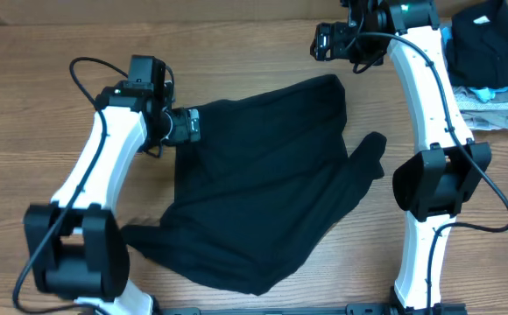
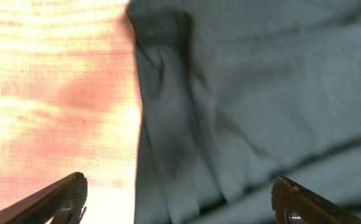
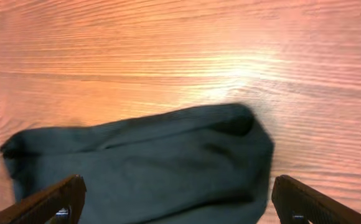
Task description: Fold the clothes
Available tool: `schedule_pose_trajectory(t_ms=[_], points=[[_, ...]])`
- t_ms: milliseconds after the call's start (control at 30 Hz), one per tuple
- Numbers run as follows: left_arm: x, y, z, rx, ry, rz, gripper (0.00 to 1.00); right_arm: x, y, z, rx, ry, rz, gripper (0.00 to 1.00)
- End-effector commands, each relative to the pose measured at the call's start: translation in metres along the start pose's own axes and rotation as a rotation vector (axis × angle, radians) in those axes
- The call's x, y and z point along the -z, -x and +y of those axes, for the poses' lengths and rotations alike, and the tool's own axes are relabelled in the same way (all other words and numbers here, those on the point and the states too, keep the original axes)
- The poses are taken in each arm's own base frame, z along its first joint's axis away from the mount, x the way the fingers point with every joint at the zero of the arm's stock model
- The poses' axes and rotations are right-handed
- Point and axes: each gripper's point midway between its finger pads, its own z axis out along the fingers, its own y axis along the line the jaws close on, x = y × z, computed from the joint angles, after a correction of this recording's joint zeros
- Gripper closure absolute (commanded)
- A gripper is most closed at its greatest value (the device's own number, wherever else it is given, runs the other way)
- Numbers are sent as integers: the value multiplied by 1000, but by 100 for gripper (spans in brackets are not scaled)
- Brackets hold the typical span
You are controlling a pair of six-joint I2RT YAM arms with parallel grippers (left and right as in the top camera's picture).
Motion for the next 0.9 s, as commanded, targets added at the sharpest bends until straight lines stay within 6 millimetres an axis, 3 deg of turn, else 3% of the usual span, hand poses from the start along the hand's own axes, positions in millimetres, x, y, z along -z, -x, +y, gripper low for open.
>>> schedule_pose_trajectory(t_ms=[0, 267, 400, 567, 700, 867], points=[[-16, 12, 0, -41, 3, -14, 2, -17, -1, -20, 39, -82, 14, 0], [-52, 32, -3, -48, -7, -56, 6, -57, -16, -49, 45, -162, 86, 0], [-68, 39, -8, -52, -34, -72, 22, -75, -17, -65, 25, -171, 97, 2], [-86, 44, -17, -68, -59, -86, 44, -80, -17, -83, 4, -176, 102, 3], [-87, 53, -22, -72, -69, -123, 67, -82, -20, -84, 13, -134, 112, 5], [-85, 65, -25, -22, -87, -171, 89, -101, -40, -81, 46, -78, 164, 9]])
